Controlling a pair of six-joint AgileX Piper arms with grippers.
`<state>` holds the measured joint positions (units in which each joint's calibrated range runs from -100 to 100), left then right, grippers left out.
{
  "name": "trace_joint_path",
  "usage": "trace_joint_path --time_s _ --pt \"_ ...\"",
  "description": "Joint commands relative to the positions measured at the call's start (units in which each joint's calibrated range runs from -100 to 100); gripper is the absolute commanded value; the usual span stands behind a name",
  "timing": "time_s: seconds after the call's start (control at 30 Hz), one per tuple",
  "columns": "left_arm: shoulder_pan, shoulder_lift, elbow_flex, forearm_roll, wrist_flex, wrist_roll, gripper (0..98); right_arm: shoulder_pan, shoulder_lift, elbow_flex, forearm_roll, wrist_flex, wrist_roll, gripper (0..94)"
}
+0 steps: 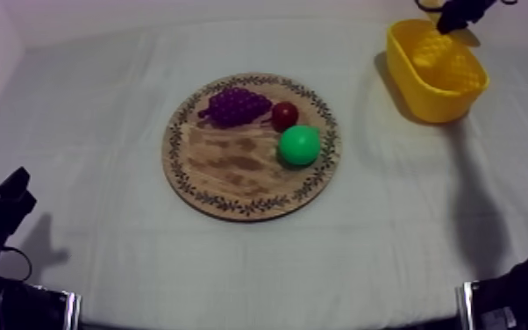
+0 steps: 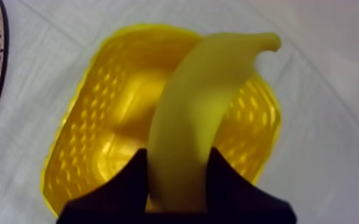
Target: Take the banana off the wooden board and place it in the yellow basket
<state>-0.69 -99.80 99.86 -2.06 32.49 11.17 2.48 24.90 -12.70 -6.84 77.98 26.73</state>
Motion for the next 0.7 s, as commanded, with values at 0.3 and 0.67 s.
trace_joint_path --time_s 0.3,0.67 --pt "0.0 0.0 0.0 -0.01 0.0 0.0 0.1 0.1 1.2 8.5 0.3 -4.3 -0.1 25.4" --pt "0.0 0.0 0.0 -0.01 0.0 0.0 0.1 0.0 3.6 10.8 1.0 -8.9 -0.5 25.8"
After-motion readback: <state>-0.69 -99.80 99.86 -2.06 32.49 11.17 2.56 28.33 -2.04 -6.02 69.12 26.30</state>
